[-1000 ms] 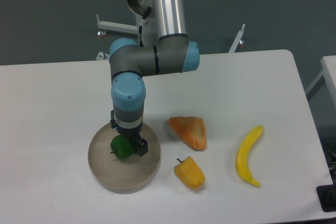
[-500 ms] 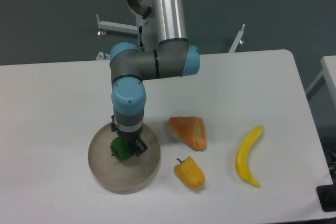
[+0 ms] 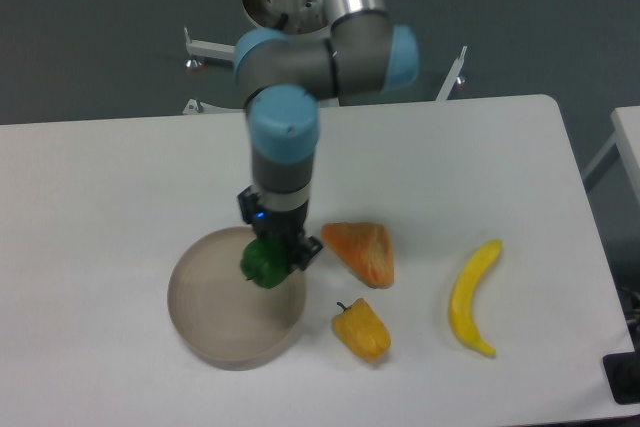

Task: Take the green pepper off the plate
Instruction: 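Lift the green pepper off the plate and carry it up and away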

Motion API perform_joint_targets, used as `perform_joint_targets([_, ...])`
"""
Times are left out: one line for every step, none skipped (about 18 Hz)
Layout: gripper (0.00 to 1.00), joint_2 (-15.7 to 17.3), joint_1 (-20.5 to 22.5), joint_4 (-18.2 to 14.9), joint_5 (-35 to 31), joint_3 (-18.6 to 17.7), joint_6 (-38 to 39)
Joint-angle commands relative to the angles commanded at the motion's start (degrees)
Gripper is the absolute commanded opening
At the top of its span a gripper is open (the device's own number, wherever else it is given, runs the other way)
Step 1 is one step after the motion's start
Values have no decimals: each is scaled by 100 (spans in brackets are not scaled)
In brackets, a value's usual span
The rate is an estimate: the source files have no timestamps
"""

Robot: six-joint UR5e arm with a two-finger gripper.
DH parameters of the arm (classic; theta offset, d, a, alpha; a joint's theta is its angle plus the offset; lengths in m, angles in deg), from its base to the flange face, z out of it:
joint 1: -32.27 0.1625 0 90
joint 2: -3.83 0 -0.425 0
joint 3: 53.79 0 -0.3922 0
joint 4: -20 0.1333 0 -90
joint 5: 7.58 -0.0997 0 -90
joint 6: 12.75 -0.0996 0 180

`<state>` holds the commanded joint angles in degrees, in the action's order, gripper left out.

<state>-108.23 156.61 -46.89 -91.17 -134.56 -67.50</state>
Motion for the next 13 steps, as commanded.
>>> perform_joint_targets([8,9,115,-26,9,0,-35])
perform_joint_targets([7,18,247,-113,9,9,-131])
perform_joint_targets([7,62,405,-227,9,9,-358])
perform_joint_targets([7,97,537,-411,9,9,-622])
perform_joint_targets([7,141,703,-700,-9,78,-920])
perform_joint_targets([7,202,862,-903,-9,123,-1106])
perform_joint_targets([7,211,1098,-1149,35,236,-1351])
perform_joint_targets([7,185,1205,-1291,79,316,-1502])
perform_joint_targets([7,133,1424,-1483,88,429,-1799])
perform_joint_targets([7,89,1513,-1642,70,500,-2002])
perform_joint_targets([7,19,1575,-1739,36,553,-2178])
perform_joint_targets([7,-43,1671,-1732,0,554,-2354])
perform_joint_targets([7,-104,1681,-1714,-87,571,-2417])
